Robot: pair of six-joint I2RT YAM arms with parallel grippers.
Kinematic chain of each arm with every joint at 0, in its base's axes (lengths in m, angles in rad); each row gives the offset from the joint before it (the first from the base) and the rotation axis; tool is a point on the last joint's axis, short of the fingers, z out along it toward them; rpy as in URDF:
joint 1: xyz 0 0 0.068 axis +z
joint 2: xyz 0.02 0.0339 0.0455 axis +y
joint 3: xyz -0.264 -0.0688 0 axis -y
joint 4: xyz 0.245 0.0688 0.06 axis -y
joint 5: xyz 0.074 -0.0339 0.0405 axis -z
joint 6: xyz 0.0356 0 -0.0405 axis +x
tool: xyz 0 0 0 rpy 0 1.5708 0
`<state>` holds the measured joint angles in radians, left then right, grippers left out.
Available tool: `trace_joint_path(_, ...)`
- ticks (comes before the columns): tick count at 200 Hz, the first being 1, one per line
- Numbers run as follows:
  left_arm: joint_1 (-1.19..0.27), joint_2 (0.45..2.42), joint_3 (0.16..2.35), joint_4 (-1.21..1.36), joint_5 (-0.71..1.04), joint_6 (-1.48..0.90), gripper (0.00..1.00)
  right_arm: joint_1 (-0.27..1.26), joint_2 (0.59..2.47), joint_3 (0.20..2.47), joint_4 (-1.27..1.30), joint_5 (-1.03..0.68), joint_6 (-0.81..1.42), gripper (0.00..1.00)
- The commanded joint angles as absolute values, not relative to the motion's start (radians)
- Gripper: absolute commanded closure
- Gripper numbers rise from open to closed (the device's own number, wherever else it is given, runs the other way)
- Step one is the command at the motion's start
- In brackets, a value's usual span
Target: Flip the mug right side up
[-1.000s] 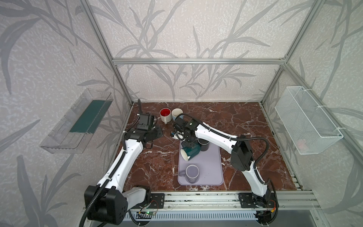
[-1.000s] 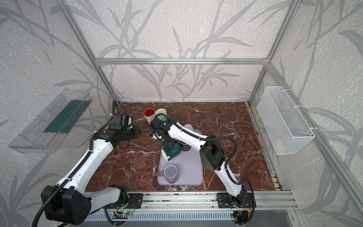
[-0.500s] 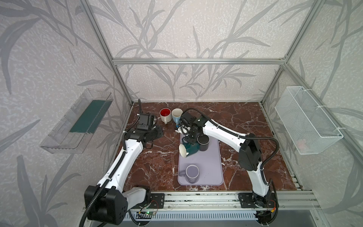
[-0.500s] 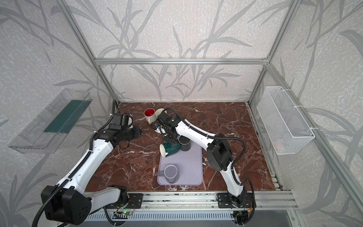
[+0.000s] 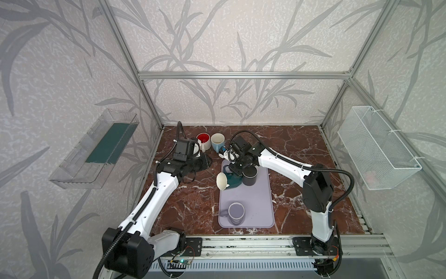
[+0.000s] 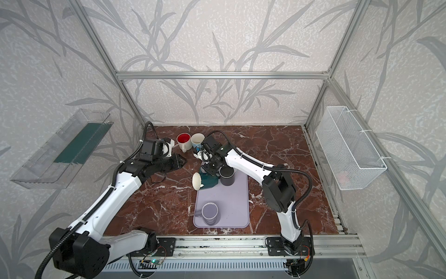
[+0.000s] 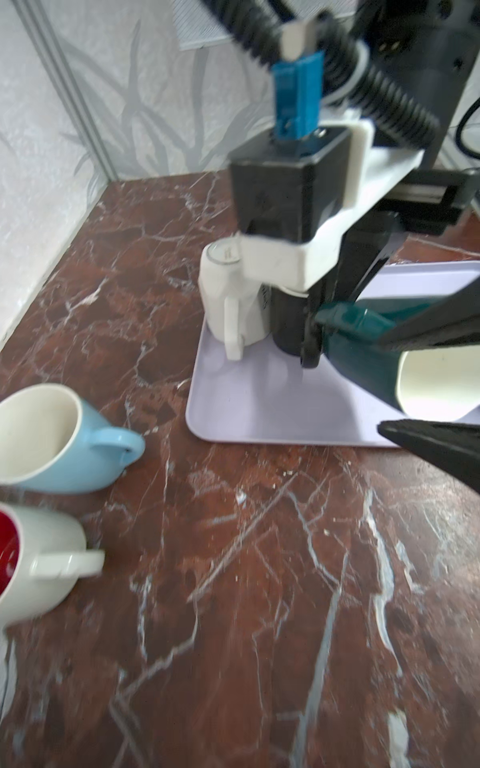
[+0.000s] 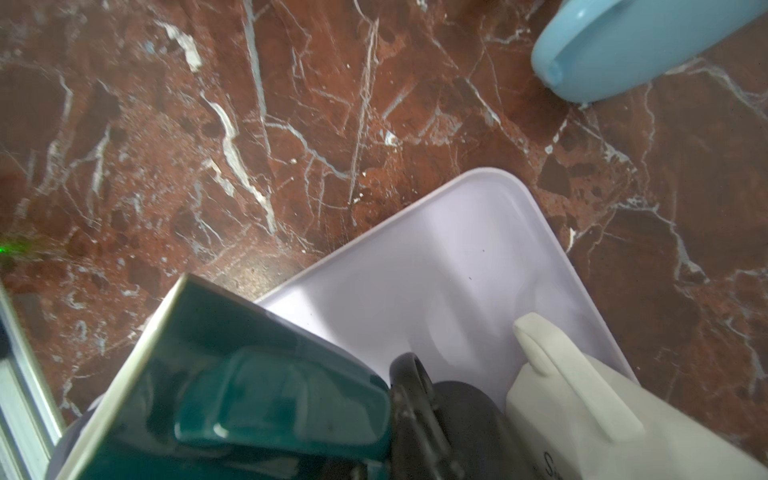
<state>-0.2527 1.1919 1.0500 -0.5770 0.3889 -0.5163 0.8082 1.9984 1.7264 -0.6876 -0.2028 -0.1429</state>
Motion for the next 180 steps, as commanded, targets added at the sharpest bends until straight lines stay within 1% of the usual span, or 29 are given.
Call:
trace_joint_path(1,-0.288,1.224,1.070,-0.547,0.458,-0.515,0.68,0.796,1.927,1.712,-0.589,-0.333,-0.086,1.00)
trace_joint_path(58,-0.328,1.244,1.084,-0.567,0.427,-0.488,0.67,0.759,1.891,1.637,-0.495,-0.480,-0.032,1.00)
trace_joint_path(180,-0.389,1.326,1.155,-0.632,0.393,-0.439,0.67,0.749,1.877,1.602,-0.457,-0.553,-0.029,1.00)
